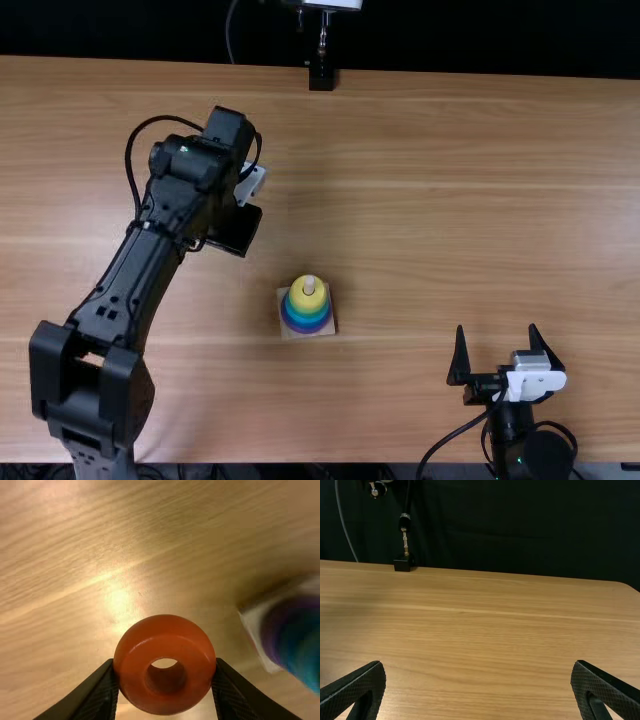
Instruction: Build the Hanoi tower: stack the rings onto the peg from bottom to top in this color order: purple, dark blue, light blue, dark green, light green, yellow, orange.
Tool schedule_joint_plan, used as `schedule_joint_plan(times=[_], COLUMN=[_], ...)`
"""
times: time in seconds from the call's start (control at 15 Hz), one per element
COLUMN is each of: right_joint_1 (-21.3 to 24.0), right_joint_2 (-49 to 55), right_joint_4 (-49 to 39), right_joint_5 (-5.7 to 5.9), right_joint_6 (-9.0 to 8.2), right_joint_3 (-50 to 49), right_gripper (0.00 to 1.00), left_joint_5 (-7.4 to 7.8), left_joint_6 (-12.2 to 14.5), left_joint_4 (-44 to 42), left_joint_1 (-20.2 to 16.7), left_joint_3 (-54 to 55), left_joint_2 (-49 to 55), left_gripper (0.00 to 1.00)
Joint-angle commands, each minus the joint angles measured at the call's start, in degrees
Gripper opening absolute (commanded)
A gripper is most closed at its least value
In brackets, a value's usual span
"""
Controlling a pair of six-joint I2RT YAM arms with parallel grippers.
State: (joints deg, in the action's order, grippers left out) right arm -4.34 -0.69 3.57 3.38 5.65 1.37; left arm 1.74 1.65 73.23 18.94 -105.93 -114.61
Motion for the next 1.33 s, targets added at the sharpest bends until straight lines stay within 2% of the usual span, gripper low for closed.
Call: schedule_joint_plan(times=[0.0, 0.13, 0.33, 0.53, 0.67, 1.13, 1.27], right_joint_1=[0.7, 0.7, 0.7, 0.7, 0.7, 0.7, 0.7], right_joint_2=[0.7, 0.7, 0.7, 0.7, 0.7, 0.7, 0.7], right_joint_4=[-0.1, -0.1, -0.1, -0.1, -0.1, -0.1, -0.1], right_joint_5=[-0.53, -0.53, -0.63, -0.63, -0.53, -0.53, -0.63], right_joint_6=[-0.06, -0.06, -0.06, -0.06, -0.06, -0.06, -0.06], right_joint_3=[-0.5, -0.5, -0.5, -0.5, -0.5, -0.5, -0.5], right_gripper=[1.0, 1.0, 1.0, 1.0, 1.0, 1.0, 1.0], left_joint_5=[0.27, 0.58, 0.37, 0.48, 0.37, 0.48, 0.48], left_joint_6=[0.1, -1.0, -6.6, -8.2, -10.2, -11.1, -13.1], left_joint_4=[1.3, 4.2, 6.4, 6.6, 6.6, 6.6, 6.6], left_joint_1=[2.2, 3.2, 7.0, 10.9, 13.4, 18.3, 18.6], left_joint_3=[-3.0, -3.7, -3.7, -3.7, -3.8, -4.6, -4.7], left_joint_2=[4.0, 7.3, 10.5, 11.8, 11.9, 12.0, 11.9], left_gripper=[0.0, 0.0, 0.0, 0.0, 0.0, 0.0, 0.0])
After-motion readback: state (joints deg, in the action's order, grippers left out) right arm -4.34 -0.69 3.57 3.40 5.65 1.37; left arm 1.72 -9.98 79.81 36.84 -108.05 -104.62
